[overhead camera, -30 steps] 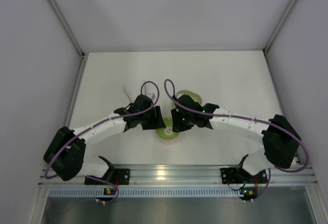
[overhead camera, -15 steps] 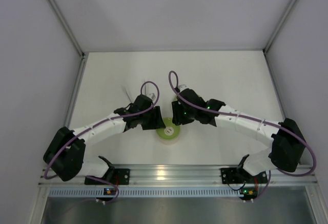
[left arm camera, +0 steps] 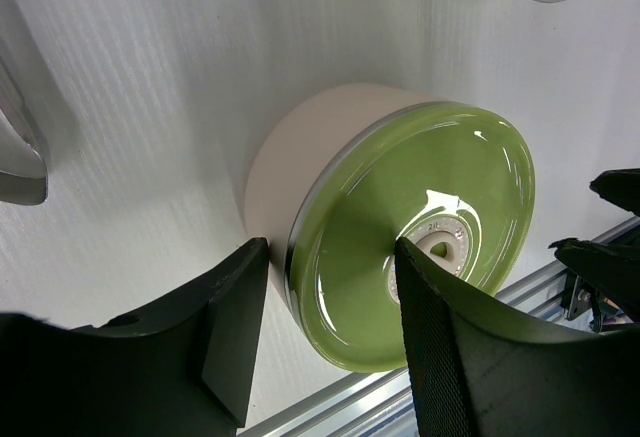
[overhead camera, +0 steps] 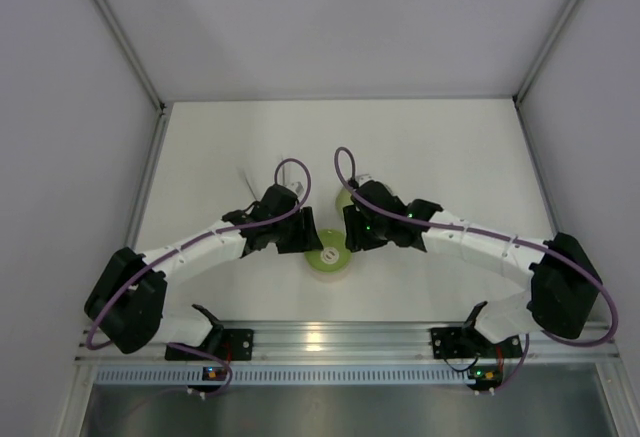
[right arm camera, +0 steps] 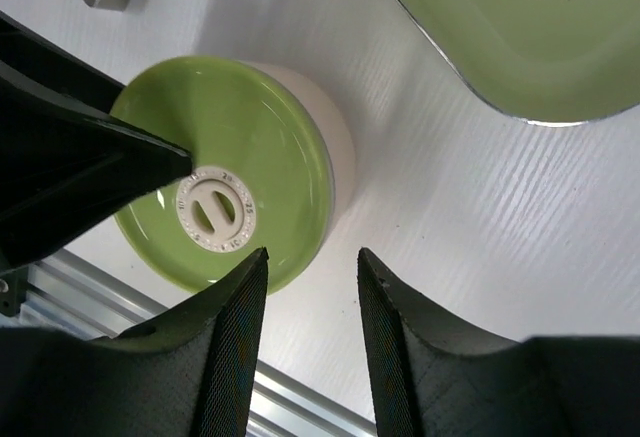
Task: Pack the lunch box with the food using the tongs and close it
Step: Close the box lid on the packing box.
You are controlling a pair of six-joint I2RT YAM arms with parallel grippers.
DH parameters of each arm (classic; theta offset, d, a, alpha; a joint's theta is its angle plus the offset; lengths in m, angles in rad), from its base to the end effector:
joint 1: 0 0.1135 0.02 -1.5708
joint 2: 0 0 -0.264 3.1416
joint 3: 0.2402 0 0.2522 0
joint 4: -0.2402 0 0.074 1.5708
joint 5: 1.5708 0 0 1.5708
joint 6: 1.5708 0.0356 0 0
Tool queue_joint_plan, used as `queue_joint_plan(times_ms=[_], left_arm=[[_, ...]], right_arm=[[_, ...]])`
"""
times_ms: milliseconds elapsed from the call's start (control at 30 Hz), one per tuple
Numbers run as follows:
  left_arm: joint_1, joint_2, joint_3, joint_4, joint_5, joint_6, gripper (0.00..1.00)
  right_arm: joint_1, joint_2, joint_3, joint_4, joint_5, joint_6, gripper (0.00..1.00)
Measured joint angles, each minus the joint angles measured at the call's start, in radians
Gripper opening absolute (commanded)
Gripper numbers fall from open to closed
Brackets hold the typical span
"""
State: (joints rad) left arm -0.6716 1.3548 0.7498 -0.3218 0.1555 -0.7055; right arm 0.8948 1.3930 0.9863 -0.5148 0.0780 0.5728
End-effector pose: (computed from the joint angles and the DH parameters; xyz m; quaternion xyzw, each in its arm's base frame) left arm 0.2037 -0.1689 0.1941 0.0086 0.9460 -0.2574 0.1968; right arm 0.1825 0.2231 0.2443 -0.1395 0.9368 0.1860 0.2615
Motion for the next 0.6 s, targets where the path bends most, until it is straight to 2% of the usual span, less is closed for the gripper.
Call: queue_joint_plan(times_ms=[600], left_arm=[[-0.006, -0.004, 0.000, 0.001, 0.001, -0.004, 0.51]], right_arm=[[-0.008, 0.042, -0.018, 0.017, -0.042, 0.004, 0.41]])
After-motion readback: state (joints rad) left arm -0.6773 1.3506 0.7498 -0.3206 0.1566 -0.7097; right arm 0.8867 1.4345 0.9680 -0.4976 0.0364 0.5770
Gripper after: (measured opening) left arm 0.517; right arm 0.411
